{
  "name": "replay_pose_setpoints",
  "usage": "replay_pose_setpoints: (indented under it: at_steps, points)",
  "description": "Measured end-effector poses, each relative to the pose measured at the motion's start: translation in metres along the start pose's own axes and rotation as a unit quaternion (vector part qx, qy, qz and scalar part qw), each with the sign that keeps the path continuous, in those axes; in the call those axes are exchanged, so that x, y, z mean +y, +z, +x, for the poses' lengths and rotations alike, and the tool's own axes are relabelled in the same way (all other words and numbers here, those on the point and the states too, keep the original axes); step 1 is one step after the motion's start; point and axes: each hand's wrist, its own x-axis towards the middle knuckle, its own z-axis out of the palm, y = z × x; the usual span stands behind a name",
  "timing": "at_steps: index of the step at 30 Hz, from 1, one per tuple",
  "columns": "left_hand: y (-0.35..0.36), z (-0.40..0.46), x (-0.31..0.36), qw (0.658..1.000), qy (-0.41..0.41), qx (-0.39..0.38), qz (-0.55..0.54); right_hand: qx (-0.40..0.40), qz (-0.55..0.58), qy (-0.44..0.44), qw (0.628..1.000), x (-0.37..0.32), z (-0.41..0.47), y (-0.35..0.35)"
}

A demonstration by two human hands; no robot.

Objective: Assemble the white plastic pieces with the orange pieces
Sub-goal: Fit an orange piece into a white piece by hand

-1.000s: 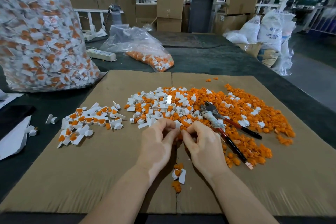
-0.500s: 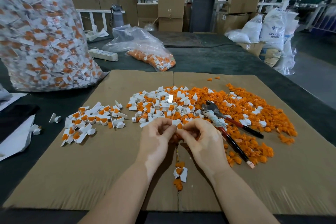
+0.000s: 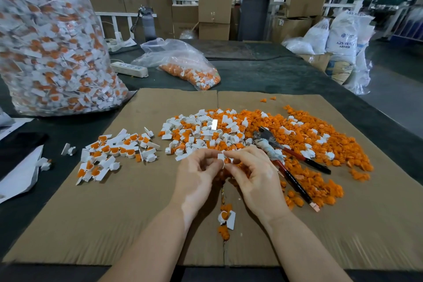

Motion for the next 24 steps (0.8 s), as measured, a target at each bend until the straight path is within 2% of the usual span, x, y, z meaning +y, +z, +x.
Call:
replay_pose_setpoints:
  at_steps: [8, 10, 12, 13, 15, 18, 20, 24]
  points:
    - [0.002, 0.002, -0.003, 0.999, 0.030, 0.011, 0.042, 0.006, -0.023, 0.015, 1.000, -0.001, 0.000, -0.004]
    - [0.002, 0.003, -0.004, 0.999, 0.027, 0.011, 0.033, 0.035, -0.070, 0.045, 0.996, 0.001, 0.003, -0.009]
    - [0.002, 0.003, -0.004, 0.999, 0.028, 0.009, 0.026, 0.053, -0.156, 0.122, 0.979, 0.008, 0.008, -0.020]
    - [0.002, 0.003, -0.004, 0.999, 0.031, 0.006, 0.028, 0.037, -0.209, 0.181, 0.960, 0.013, 0.011, -0.027]
    - [0.002, 0.003, -0.003, 0.998, 0.039, 0.002, 0.038, -0.047, -0.304, 0.291, 0.906, 0.023, 0.017, -0.041]
    - [0.003, 0.002, -0.002, 0.998, 0.050, 0.004, 0.047, -0.164, -0.341, 0.376, 0.846, 0.033, 0.024, -0.054]
    - [0.004, 0.002, -0.002, 0.998, 0.050, 0.006, 0.044, -0.179, -0.353, 0.374, 0.839, 0.037, 0.026, -0.056]
    - [0.003, 0.004, -0.002, 0.998, 0.043, 0.014, 0.047, -0.139, -0.377, 0.322, 0.857, 0.037, 0.026, -0.058]
